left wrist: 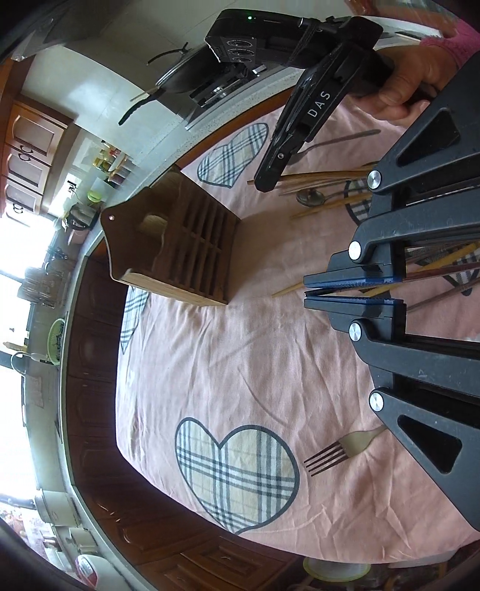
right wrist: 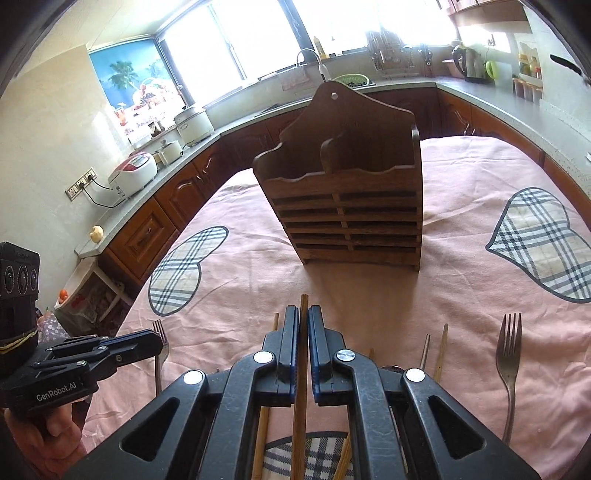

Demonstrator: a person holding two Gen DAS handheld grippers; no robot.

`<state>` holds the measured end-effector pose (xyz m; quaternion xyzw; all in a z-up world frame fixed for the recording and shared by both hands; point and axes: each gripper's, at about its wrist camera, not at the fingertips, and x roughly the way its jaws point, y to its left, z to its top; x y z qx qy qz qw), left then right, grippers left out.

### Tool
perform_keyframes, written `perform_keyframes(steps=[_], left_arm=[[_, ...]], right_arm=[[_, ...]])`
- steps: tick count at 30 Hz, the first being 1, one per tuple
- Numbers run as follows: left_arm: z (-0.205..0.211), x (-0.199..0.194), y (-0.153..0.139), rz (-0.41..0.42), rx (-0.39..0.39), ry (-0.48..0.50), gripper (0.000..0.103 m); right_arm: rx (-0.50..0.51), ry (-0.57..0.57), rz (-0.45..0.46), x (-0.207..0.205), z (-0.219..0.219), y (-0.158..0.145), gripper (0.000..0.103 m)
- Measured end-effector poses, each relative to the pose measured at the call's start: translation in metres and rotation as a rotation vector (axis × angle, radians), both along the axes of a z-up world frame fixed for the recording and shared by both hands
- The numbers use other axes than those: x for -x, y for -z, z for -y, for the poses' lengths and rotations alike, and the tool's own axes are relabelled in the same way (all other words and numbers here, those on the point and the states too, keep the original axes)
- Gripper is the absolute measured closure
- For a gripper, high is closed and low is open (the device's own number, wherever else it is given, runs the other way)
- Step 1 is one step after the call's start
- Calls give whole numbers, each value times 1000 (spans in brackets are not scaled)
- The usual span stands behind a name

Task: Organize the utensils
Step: 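Lower the left tool onto a chopstick and close it while the right tool grasps another chopstick, then lift the held chopsticks with both tools and carry them toward the wooden holder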

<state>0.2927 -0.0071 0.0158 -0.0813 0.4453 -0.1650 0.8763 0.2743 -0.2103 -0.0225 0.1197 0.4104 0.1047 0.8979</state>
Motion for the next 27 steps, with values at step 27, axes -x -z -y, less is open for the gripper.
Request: perform_keyframes(steps=[27], left_arm=[[-28, 80, -76, 193, 67, -6, 102]], right_arm=[[-39, 15, 159, 66, 10, -70, 98]])
